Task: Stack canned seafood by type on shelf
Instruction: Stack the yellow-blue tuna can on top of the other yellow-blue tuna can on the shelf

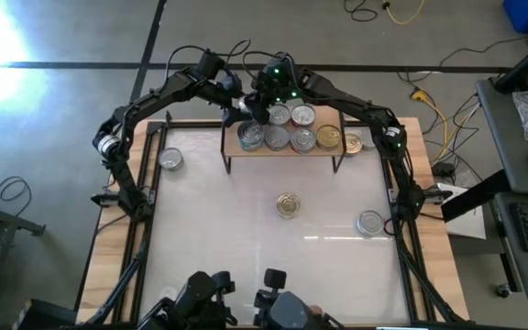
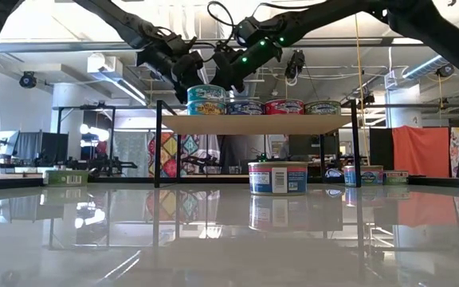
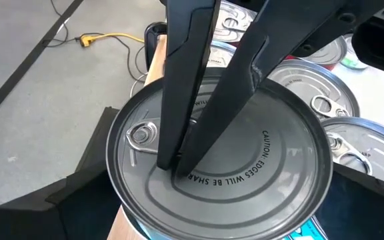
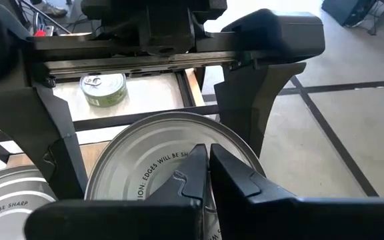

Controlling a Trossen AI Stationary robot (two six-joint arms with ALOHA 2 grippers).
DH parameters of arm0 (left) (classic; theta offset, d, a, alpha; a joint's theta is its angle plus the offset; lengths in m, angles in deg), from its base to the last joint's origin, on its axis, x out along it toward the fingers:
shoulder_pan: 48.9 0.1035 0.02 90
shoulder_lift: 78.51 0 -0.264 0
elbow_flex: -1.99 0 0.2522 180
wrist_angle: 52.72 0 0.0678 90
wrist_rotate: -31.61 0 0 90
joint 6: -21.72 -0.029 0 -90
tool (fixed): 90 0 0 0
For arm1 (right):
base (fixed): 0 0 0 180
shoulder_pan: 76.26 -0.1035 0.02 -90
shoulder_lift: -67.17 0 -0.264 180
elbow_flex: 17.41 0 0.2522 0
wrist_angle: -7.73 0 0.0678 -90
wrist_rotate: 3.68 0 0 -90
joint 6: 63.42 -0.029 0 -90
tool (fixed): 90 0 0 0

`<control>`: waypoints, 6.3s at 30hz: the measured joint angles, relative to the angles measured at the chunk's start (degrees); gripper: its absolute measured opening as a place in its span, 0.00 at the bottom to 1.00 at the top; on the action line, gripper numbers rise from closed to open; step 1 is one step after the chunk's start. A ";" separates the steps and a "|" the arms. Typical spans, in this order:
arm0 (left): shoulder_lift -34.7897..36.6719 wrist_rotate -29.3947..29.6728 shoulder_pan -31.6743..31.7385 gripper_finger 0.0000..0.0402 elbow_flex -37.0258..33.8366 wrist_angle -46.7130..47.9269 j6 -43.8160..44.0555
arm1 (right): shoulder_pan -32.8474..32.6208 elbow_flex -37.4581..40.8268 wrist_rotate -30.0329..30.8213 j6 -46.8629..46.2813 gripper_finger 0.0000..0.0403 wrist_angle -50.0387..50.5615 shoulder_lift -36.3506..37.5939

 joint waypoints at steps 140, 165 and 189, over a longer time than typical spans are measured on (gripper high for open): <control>-20.99 2.29 -0.17 1.00 42.67 39.10 -39.33 | -0.92 0.03 2.21 0.62 0.03 2.75 1.12; -18.50 2.53 2.20 1.00 42.53 41.22 -34.45 | -1.27 0.02 9.52 3.86 0.03 28.10 13.85; -17.16 -4.90 4.81 1.00 42.47 46.71 -30.55 | -1.27 1.16 12.35 4.72 0.03 30.63 9.05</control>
